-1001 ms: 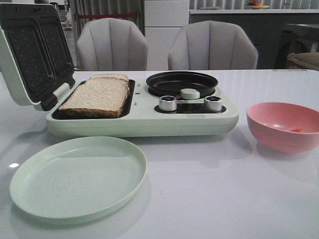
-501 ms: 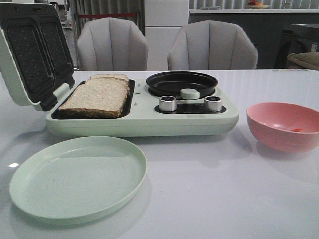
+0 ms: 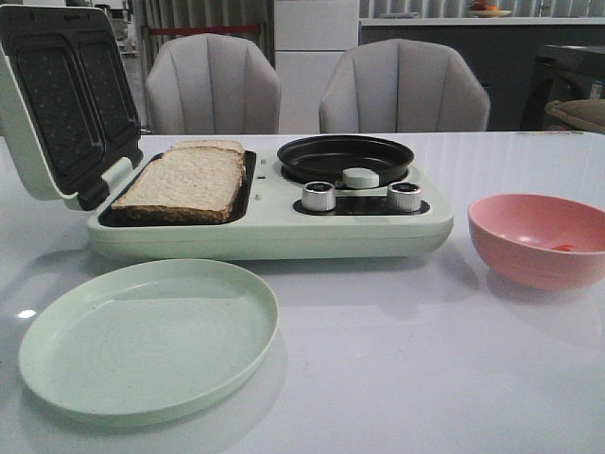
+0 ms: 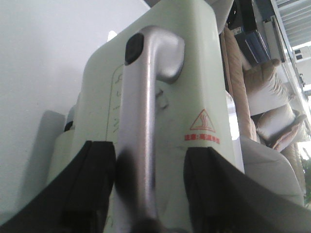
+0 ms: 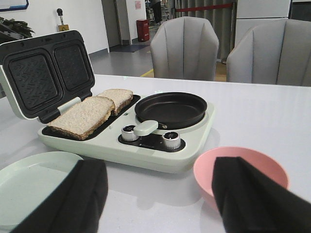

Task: Make breakfast with bread and shrimp
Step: 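Grasp the silver lid handle with the left gripper and lower the lid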

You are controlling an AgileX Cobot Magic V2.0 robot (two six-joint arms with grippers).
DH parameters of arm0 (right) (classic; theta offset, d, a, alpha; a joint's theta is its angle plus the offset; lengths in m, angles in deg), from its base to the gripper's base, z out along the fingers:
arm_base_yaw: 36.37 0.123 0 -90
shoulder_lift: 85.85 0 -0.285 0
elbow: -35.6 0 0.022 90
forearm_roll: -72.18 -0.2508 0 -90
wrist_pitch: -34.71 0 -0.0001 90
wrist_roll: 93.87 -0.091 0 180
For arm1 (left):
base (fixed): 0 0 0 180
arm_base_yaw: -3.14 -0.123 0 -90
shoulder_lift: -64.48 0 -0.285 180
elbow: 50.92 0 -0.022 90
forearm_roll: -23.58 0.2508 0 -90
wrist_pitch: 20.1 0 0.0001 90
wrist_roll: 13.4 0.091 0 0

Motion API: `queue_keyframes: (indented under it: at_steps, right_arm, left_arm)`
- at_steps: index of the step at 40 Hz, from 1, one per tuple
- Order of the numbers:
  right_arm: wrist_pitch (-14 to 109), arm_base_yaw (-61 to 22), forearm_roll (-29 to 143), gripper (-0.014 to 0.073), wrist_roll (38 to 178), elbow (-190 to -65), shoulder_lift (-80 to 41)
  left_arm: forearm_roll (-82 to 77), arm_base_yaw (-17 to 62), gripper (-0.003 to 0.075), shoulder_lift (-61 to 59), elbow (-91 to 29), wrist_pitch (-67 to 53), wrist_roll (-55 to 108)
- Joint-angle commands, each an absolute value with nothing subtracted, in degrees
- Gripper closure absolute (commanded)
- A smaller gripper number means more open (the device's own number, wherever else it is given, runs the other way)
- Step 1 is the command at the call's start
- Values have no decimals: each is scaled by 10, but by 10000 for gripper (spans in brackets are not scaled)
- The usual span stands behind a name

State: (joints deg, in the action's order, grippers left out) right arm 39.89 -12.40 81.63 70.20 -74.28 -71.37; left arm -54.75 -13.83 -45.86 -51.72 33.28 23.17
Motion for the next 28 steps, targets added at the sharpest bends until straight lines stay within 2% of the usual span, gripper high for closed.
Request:
queue_keyframes:
  at_steps: [1, 7, 18, 28]
  right_arm:
    - [350, -127, 824, 36, 703, -757, -708]
    - [350, -127, 824, 36, 703, -757, -708]
    - [350, -127, 824, 36, 703, -757, -708]
    - [350, -127, 824, 36, 703, -757, -708]
  left_arm:
    - [-587, -111, 346, -440, -535, 348, 240]
    - [-583, -72, 370, -441, -535, 331, 240]
    - [-583, 5, 615, -441, -535, 267, 240]
    - [-581, 93, 607, -454, -535, 190, 267]
